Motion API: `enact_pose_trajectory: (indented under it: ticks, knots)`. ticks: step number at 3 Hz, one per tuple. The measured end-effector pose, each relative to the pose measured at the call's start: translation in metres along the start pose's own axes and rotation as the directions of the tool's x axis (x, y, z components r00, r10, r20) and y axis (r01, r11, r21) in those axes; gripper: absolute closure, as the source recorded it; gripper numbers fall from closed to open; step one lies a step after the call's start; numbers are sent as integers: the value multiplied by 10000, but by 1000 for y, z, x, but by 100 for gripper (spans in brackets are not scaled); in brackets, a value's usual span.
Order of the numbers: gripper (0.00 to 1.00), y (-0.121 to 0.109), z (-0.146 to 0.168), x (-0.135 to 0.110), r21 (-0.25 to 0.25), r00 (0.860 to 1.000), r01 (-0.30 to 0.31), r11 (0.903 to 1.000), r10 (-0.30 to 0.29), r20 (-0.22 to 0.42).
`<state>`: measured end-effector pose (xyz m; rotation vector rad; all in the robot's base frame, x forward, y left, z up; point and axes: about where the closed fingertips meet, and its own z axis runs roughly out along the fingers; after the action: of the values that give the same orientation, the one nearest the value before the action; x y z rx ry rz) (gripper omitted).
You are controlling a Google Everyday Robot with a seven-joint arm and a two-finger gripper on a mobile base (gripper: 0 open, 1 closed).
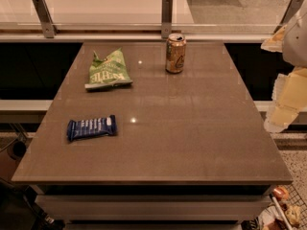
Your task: Pick orange can
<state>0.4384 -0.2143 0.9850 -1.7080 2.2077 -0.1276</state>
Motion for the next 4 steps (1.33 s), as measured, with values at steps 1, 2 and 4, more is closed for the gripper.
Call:
enact_pose_trajectory:
  ticks: [1,2,4]
  knots:
    - [0,-3,2,-5,59,9999,84,9999,-84,109]
    - [0,-3,2,-5,61,9999,84,9999,-84,109]
    - [0,-26,14,1,124,9796,-971,9952,934,1781]
